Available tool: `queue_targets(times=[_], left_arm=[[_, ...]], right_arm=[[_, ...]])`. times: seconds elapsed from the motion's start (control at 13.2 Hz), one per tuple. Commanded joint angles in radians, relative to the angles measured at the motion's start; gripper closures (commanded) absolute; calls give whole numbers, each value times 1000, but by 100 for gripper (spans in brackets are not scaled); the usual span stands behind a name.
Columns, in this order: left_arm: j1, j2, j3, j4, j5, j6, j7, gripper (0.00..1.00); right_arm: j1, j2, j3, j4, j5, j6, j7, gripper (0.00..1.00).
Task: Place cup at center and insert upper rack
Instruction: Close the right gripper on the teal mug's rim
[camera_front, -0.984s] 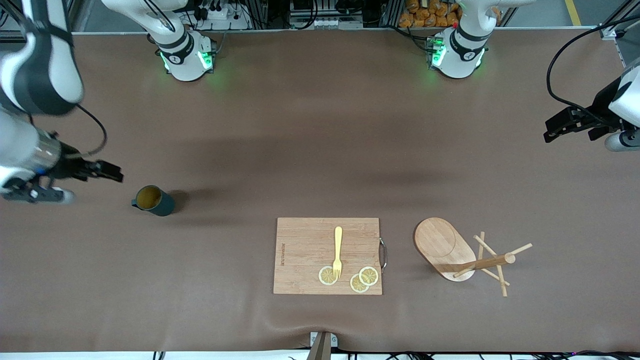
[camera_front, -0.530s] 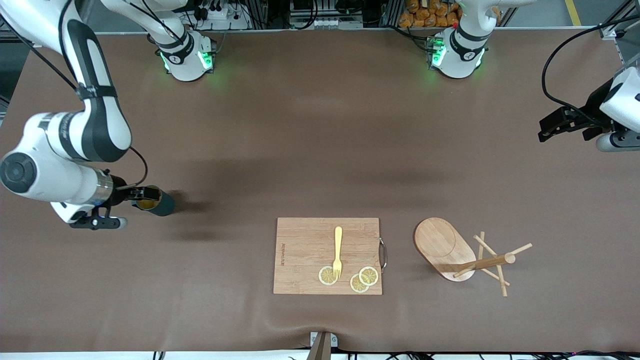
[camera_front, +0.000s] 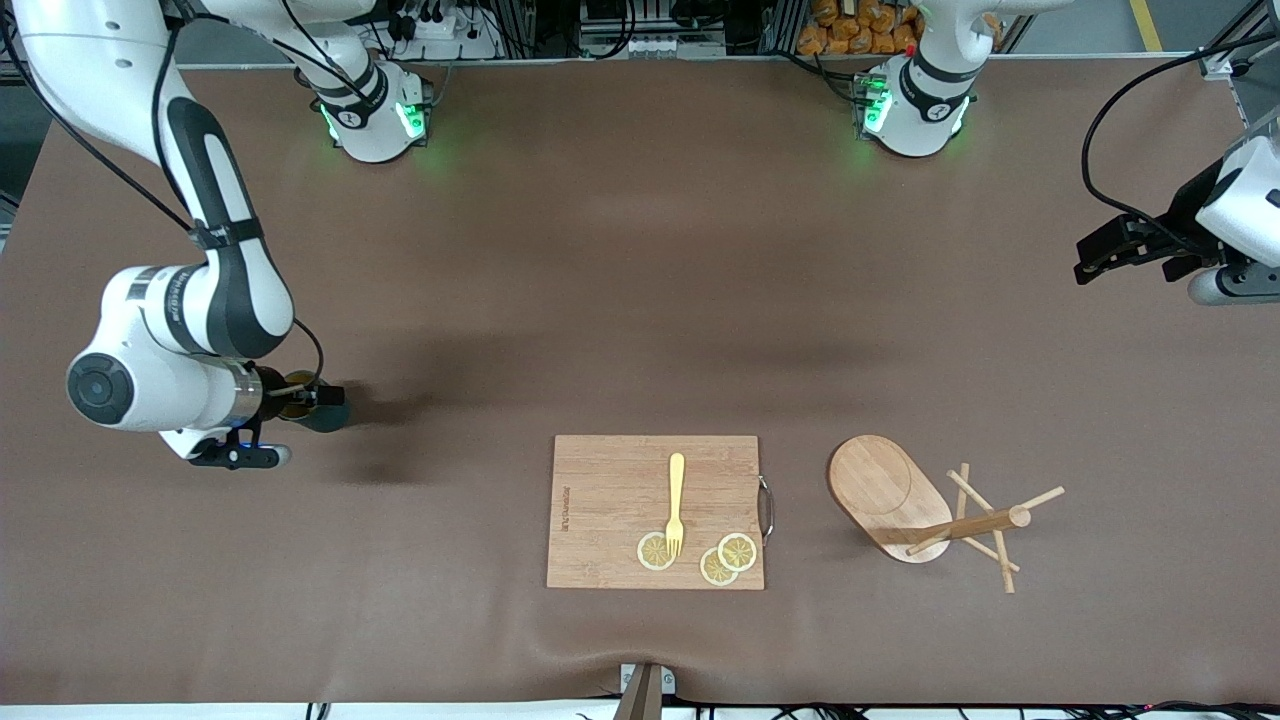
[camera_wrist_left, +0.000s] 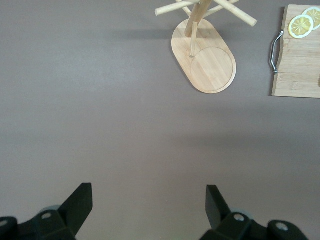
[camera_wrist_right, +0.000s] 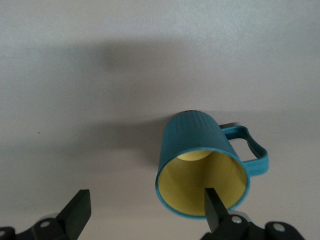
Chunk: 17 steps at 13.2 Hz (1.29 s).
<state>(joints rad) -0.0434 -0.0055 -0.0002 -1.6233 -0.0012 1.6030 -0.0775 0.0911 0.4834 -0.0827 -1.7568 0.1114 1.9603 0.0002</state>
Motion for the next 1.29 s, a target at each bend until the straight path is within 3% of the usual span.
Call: queue_targets(times=[0.0, 0.15, 0.45, 0.61, 0.91, 1.21], left_arm=[[0, -1, -1, 8, -16, -15, 10, 0], [0, -1, -1, 8, -16, -17, 10, 0], [0, -1, -1, 8, -16, -17, 10, 0], [-1, -1, -1, 8, -16, -15, 10, 0], [-1, -1, -3, 10, -14, -15, 10, 0], [-1, -1, -7, 10, -14, -15, 8, 0]], right_arm=[[1, 34, -3, 4, 17, 6, -3, 0], [-4, 52, -3, 2, 17, 9, -12, 1], [-13, 64, -3, 2, 31, -1, -112, 61], [-14, 64, -3, 3, 31, -6, -114, 100], [-4, 57, -3, 16, 31, -17, -106, 100], [8, 51, 23, 94, 33, -90, -88, 100]])
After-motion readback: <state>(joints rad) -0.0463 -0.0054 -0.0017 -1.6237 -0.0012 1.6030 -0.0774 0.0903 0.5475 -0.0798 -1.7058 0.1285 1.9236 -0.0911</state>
